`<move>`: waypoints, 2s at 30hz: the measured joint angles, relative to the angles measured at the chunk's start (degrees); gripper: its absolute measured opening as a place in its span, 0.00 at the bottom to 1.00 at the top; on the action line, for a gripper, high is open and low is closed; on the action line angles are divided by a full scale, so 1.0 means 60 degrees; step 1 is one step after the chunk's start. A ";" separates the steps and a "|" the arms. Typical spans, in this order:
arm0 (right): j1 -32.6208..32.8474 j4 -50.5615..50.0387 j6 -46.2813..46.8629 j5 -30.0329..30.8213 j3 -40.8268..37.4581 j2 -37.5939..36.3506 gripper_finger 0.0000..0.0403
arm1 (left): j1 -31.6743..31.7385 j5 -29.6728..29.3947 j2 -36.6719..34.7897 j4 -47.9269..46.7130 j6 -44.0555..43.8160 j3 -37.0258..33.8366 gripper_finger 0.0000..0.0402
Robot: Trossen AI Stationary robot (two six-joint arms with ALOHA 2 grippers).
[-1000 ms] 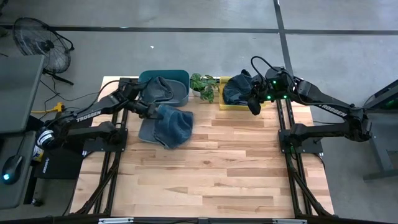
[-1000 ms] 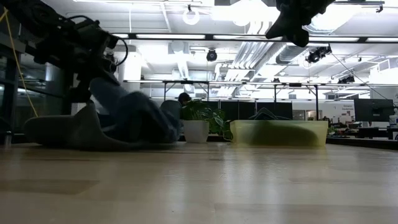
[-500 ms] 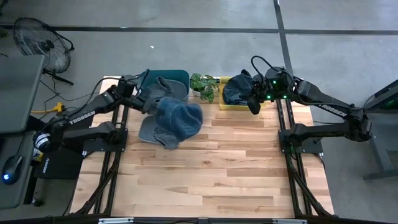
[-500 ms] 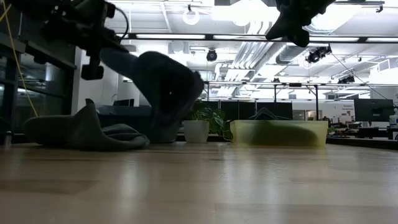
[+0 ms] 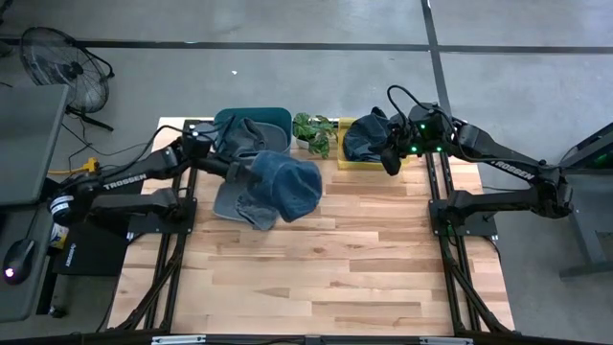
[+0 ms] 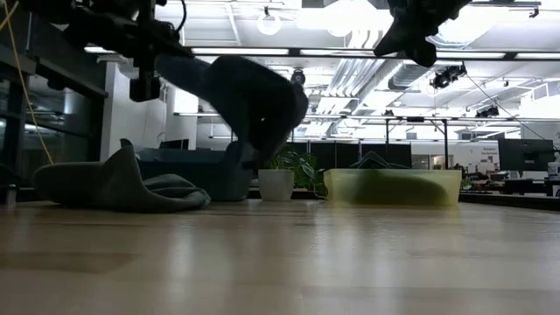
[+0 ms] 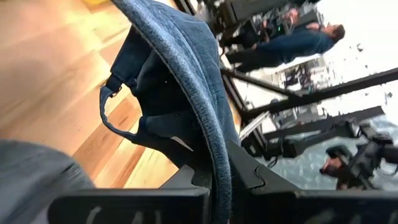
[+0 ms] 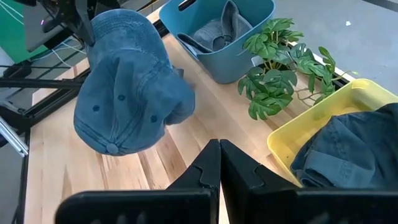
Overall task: Pick & Place hat
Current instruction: Put the blue cap into the yellow bin
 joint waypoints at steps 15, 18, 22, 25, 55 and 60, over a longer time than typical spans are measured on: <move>0.0291 0.0004 0.0028 0.0038 0.0000 0.0000 0.00 | -0.1102 -0.3156 0.0014 0.1142 -0.2121 0.0269 0.01; 0.0291 0.0006 0.0060 0.0197 0.0000 0.0000 0.00 | -0.1108 -0.3404 0.0260 0.0499 -0.2374 0.0811 0.01; 0.0291 0.0161 0.0125 0.0277 0.0000 0.0000 0.00 | -0.1105 -0.3829 0.0768 -0.0632 -0.2316 0.1667 0.01; 0.0291 0.0498 0.0243 0.0126 -0.0038 0.0000 0.00 | -0.1101 -0.4102 0.1200 -0.1397 -0.2032 0.2360 0.01; 0.3932 0.3831 -0.4396 0.2650 -0.0098 0.1157 0.44 | -0.1098 -0.4399 0.3796 0.0145 -0.2050 0.4841 0.01; 0.4807 0.4759 -0.6344 0.5123 -0.0095 0.1874 0.46 | -0.1098 -0.5185 0.3796 0.0503 -0.2488 0.4841 0.01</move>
